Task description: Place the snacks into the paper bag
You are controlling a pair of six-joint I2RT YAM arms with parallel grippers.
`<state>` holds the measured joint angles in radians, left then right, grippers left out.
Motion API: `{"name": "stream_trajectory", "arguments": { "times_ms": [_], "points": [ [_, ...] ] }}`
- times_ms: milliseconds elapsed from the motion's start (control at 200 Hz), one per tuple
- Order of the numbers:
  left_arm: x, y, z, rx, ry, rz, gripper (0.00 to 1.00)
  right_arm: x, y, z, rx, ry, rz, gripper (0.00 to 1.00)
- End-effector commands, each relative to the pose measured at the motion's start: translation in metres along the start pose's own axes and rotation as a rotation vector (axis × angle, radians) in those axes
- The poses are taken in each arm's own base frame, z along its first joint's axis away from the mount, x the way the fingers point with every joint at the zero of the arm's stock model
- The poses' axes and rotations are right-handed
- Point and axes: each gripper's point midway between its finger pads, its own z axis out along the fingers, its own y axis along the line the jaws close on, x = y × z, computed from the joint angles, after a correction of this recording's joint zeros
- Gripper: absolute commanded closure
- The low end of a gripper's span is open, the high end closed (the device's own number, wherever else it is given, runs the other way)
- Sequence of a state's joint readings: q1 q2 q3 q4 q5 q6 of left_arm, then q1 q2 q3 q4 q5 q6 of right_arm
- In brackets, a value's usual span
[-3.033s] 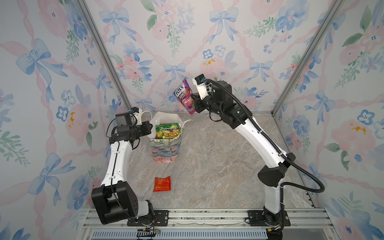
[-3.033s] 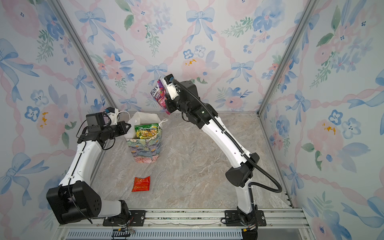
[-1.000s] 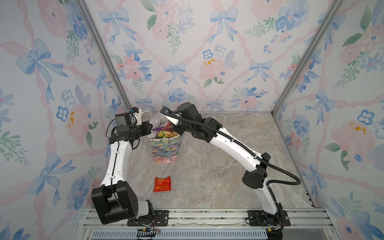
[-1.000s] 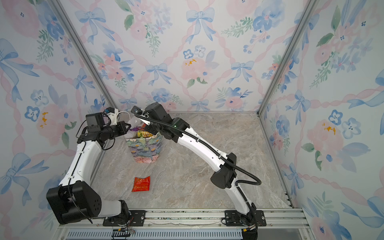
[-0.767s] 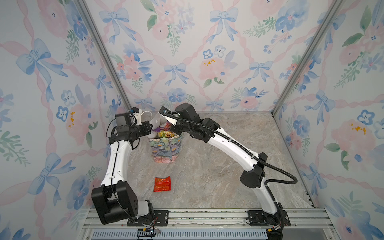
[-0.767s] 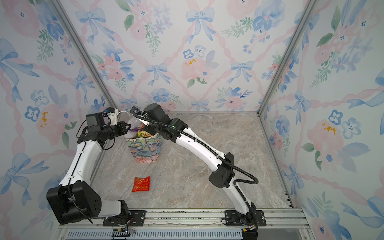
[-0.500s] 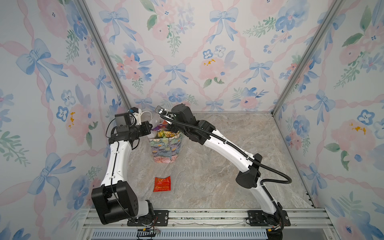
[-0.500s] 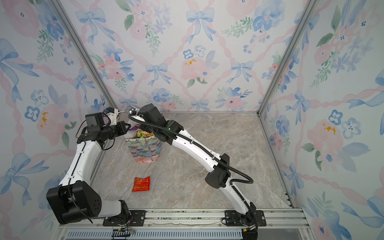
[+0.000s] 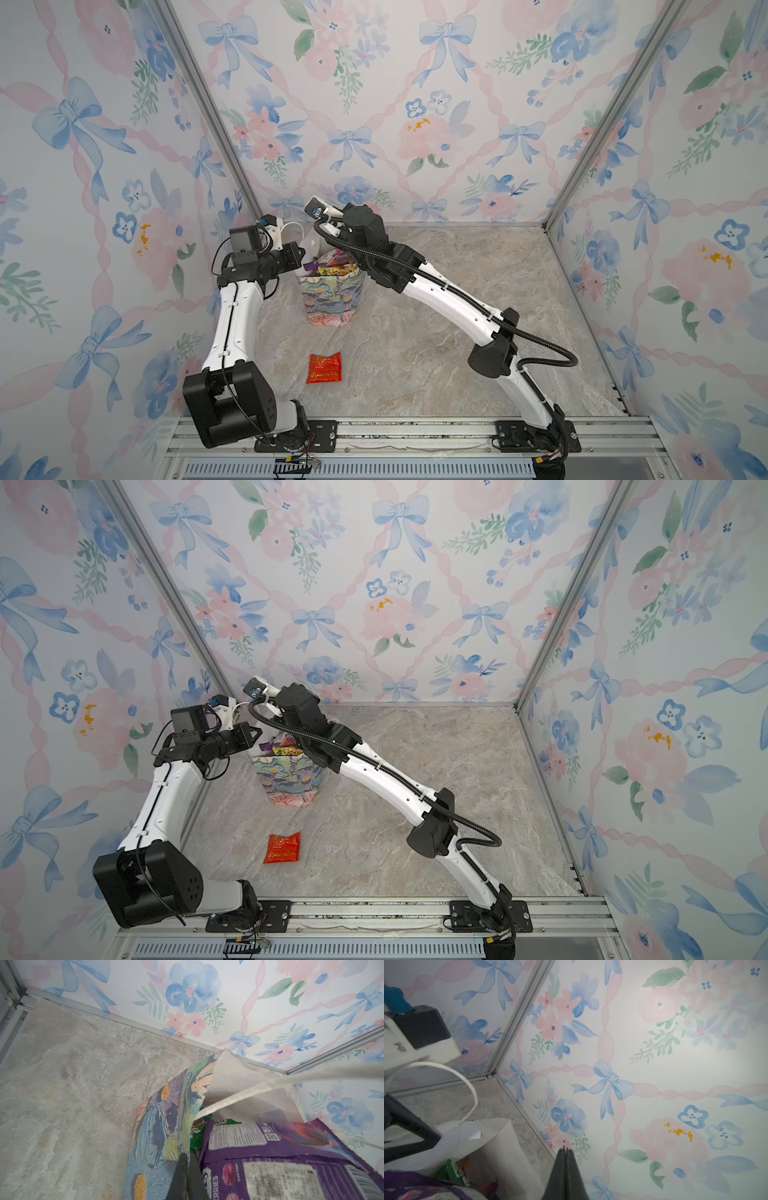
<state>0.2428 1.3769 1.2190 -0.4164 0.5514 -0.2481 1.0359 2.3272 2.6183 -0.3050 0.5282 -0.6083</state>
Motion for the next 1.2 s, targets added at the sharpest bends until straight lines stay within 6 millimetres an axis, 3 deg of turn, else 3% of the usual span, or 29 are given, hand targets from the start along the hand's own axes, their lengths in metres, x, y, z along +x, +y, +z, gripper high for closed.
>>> {"name": "stream_trajectory", "arguments": {
  "times_ms": [0, 150, 310, 500, 655, 815, 1195],
  "points": [
    [0.007, 0.004, 0.004, 0.003, 0.023, -0.029, 1.0, 0.002, 0.0, -0.009, -0.068, 0.027, 0.065, 0.76],
    [0.007, 0.005, 0.004, 0.002, 0.022, -0.029, 1.0, 0.001, 0.008, -0.036, -0.226, 0.064, 0.155, 0.52],
    [0.007, 0.004, 0.004, 0.003, 0.023, -0.027, 1.0, 0.006, 0.007, -0.063, -0.368, 0.11, 0.219, 0.42],
    [0.006, 0.003, 0.003, 0.006, 0.02, -0.024, 1.0, 0.037, -0.005, -0.068, -0.458, 0.178, 0.192, 0.41],
    [0.007, 0.004, 0.004, 0.003, 0.023, -0.026, 1.0, 0.056, -0.002, -0.071, -0.596, 0.195, 0.194, 0.42],
    [0.007, 0.005, 0.004, 0.002, 0.025, -0.028, 1.0, 0.075, 0.007, -0.07, -0.646, 0.219, 0.086, 0.41],
    [0.008, 0.006, 0.005, 0.001, 0.028, -0.03, 1.0, 0.079, 0.045, -0.063, -0.746, 0.175, -0.035, 0.4]
  ]
}}
